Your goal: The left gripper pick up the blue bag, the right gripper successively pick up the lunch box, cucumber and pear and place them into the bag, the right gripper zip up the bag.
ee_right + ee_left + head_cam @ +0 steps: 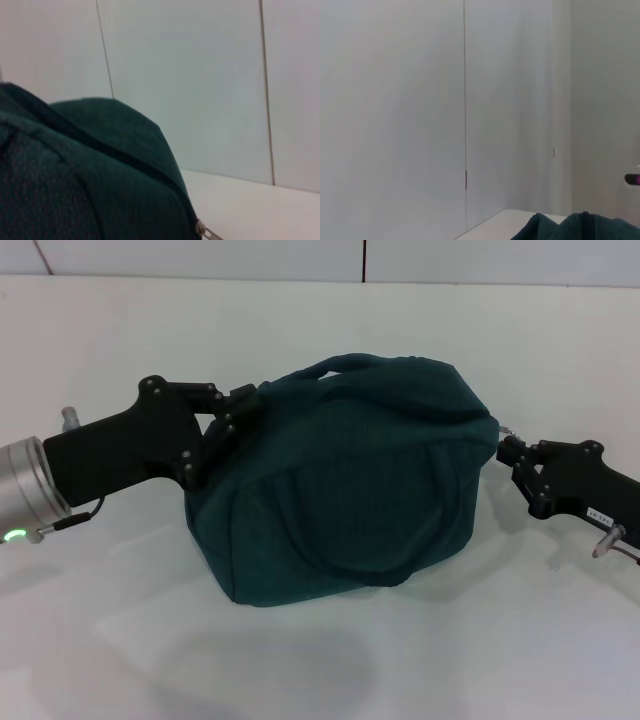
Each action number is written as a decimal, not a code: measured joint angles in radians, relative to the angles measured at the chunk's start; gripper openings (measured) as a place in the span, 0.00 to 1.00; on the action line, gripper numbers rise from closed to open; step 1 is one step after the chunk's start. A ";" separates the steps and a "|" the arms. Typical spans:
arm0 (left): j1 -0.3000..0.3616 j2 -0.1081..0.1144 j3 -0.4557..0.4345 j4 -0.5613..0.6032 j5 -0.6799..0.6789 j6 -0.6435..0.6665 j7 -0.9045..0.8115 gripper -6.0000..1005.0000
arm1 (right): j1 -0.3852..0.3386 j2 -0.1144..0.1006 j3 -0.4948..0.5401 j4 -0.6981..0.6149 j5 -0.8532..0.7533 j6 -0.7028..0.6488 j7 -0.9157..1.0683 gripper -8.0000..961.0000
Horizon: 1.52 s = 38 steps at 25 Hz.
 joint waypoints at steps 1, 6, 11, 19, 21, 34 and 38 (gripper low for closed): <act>0.000 0.000 0.000 0.000 0.000 0.000 0.000 0.09 | 0.000 0.000 -0.001 0.000 0.000 0.004 0.000 0.03; 0.001 0.000 0.000 0.000 0.000 0.000 0.000 0.09 | -0.003 0.000 -0.010 0.002 -0.004 0.015 0.000 0.03; -0.003 -0.002 0.000 0.000 0.001 -0.001 0.000 0.10 | 0.000 0.000 -0.047 0.001 -0.001 0.029 0.000 0.03; 0.001 -0.005 -0.001 0.000 -0.001 0.000 0.000 0.11 | -0.017 0.000 -0.053 -0.006 0.039 0.002 0.009 0.04; 0.004 -0.011 -0.016 -0.001 -0.004 0.000 -0.003 0.11 | -0.026 0.000 -0.054 -0.007 0.051 -0.018 0.006 0.05; 0.039 -0.040 -0.064 -0.006 -0.085 0.041 -0.004 0.23 | -0.113 0.000 0.098 -0.005 0.055 -0.192 -0.064 0.25; 0.039 -0.035 -0.063 -0.003 -0.098 0.134 -0.031 0.47 | -0.104 -0.013 0.143 -0.022 0.050 -0.367 -0.001 0.47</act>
